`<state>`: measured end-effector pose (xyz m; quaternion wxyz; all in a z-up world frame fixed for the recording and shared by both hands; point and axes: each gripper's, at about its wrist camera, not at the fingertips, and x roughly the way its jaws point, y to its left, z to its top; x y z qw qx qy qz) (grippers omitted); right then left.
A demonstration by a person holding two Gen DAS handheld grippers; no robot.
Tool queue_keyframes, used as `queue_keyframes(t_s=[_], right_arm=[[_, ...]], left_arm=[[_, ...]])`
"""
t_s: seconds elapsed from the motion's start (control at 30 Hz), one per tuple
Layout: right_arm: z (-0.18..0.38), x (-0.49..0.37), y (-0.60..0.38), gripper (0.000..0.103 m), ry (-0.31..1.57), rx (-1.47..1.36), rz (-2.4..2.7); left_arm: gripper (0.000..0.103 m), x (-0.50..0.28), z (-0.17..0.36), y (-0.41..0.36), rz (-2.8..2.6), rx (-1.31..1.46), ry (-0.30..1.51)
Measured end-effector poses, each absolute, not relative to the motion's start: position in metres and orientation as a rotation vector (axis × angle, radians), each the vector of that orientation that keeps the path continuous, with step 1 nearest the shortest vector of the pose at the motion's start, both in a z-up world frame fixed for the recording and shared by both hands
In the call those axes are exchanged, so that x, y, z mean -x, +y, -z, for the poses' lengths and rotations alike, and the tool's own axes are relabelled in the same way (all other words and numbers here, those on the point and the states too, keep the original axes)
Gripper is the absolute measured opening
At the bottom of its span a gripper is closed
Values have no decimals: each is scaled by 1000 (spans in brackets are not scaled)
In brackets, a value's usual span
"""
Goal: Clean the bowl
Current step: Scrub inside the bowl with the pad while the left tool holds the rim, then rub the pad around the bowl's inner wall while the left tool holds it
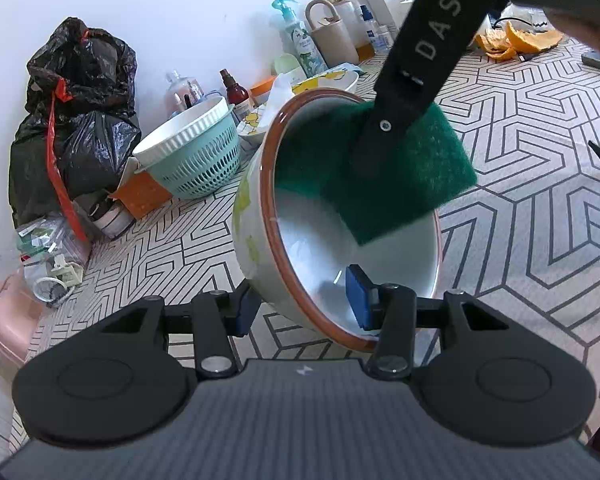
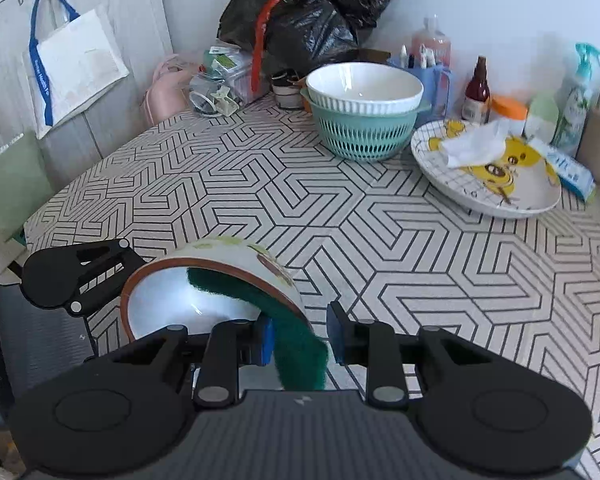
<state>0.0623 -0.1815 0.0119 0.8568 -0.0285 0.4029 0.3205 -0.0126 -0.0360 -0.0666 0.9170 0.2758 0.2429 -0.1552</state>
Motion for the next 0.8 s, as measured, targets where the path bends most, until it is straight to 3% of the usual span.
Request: queue_keyframes(t_s=[0.53,0.8], right_arm=[[10,-54,-173,28,884,154,-658],[-7,-51,-170,28,848,183,-635]], left_arm=[[44,22,70,-40,307,-591,478],[44,23,70,-40,316,-605,473]])
